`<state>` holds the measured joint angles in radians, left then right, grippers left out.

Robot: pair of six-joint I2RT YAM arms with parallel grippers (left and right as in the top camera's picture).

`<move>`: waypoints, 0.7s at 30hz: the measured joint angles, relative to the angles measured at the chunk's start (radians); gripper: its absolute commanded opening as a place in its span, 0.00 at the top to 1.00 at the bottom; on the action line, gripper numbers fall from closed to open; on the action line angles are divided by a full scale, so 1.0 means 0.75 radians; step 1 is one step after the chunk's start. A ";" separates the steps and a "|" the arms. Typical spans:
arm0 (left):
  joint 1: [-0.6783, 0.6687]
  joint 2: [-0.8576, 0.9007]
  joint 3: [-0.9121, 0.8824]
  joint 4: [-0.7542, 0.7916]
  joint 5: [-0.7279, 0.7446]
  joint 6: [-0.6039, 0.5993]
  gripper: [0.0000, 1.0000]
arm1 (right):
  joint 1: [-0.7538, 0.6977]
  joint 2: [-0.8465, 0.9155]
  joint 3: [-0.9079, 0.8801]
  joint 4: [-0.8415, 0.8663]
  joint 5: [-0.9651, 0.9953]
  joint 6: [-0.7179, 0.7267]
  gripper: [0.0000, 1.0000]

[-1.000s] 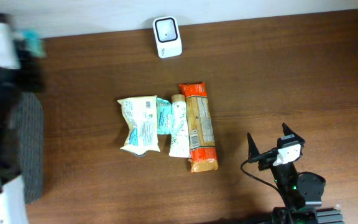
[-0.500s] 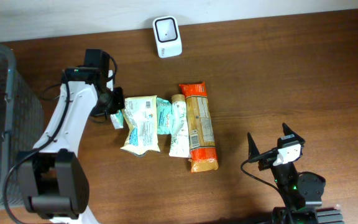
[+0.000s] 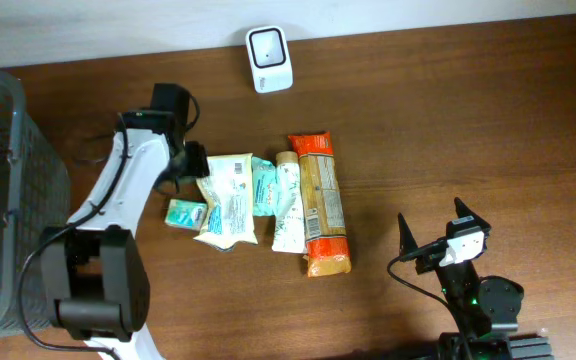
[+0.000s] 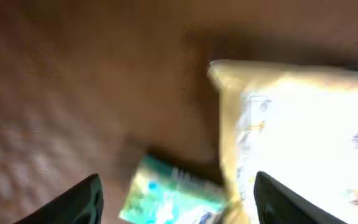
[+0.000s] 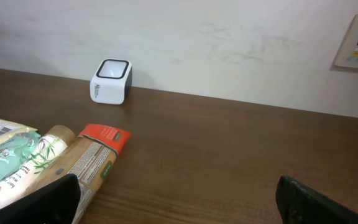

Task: Scan the item barcode
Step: 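Place the small teal pack at the left of the row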

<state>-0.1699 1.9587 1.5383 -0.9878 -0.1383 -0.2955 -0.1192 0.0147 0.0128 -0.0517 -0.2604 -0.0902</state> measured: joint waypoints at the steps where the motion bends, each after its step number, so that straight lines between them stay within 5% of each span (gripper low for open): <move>1: 0.000 -0.001 0.086 -0.030 0.000 0.000 0.20 | 0.000 0.001 0.000 0.000 0.000 0.001 0.01; 5: 0.014 -0.072 0.371 -0.090 0.000 0.023 0.02 | 0.000 0.000 0.000 0.000 0.000 0.001 0.01; 9: 0.113 -0.273 0.505 -0.097 0.004 0.041 0.01 | 0.000 0.000 0.000 0.000 0.000 0.001 0.01; 14: 0.362 -0.515 0.520 -0.093 -0.002 0.368 0.01 | 0.000 0.000 0.000 0.000 0.001 -0.001 0.01; 21: 0.560 -0.522 0.520 -0.095 -0.002 0.564 0.01 | 0.000 0.000 0.000 0.000 0.000 0.000 0.01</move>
<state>0.2501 1.5673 1.9282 -1.0592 -0.1398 0.1276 -0.1192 0.0147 0.0128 -0.0517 -0.2604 -0.0902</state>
